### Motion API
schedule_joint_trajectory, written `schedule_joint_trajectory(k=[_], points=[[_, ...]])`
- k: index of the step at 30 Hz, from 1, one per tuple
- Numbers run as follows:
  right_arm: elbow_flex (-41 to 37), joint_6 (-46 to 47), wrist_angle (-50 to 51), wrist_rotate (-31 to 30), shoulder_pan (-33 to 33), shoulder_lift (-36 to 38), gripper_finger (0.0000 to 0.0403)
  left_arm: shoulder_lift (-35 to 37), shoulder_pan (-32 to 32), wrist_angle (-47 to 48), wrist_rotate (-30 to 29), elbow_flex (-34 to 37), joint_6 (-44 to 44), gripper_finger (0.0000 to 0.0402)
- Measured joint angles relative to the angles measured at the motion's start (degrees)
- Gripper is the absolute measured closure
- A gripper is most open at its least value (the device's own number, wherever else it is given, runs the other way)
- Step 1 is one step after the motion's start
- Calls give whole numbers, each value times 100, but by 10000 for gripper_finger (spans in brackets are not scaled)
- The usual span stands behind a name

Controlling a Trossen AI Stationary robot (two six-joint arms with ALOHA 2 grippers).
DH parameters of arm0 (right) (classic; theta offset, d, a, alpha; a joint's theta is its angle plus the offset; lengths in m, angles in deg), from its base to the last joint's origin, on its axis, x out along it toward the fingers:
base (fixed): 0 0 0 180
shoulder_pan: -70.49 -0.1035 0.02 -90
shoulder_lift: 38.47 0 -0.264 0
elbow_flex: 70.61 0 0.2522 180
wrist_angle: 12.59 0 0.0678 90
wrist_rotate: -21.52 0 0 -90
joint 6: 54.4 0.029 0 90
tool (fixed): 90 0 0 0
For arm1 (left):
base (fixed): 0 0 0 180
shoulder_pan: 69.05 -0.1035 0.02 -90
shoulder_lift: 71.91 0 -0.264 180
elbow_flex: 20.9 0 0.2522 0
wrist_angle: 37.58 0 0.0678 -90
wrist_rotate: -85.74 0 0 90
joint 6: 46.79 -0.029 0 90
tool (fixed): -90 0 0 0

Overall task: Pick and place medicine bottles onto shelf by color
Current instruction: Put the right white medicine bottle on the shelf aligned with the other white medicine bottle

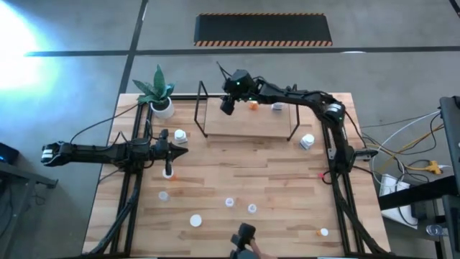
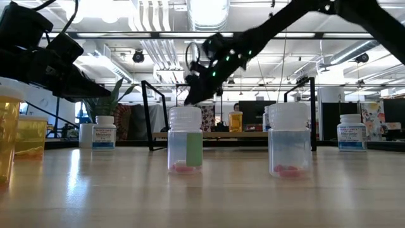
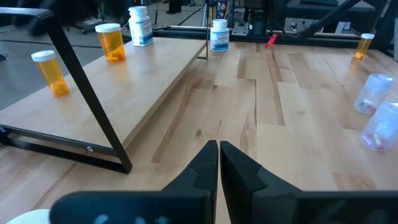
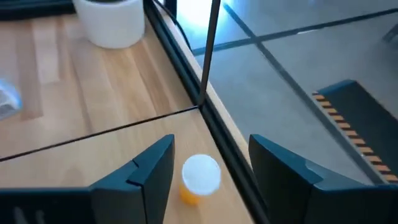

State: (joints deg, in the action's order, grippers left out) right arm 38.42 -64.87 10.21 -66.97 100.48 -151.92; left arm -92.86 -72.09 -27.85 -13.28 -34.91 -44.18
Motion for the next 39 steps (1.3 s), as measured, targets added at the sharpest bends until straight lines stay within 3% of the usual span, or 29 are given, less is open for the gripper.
schedule_joint_trajectory(k=[4,9,15,19,26,31,39], points=[[-136,81,757,-13,-222,648,207,-2,-1,0,1,0,1,402],[-804,202,1241,-30,-952,1547,222,0,-1,0,1,1,-1,402],[-1908,690,1536,-1182,-1852,2358,244,-2,-1,0,-1,0,1,402],[-2505,1466,2068,-1284,-2261,2808,258,-7,-1,0,0,0,0,402],[-3329,2584,2593,-730,-3304,3525,277,-6,0,0,1,0,-1,402],[-3721,3433,2930,-684,-4086,3908,279,-2,1,0,1,0,-2,402],[-3809,5976,5717,-733,-4622,4319,267,0,-1,0,1,0,1,402]])
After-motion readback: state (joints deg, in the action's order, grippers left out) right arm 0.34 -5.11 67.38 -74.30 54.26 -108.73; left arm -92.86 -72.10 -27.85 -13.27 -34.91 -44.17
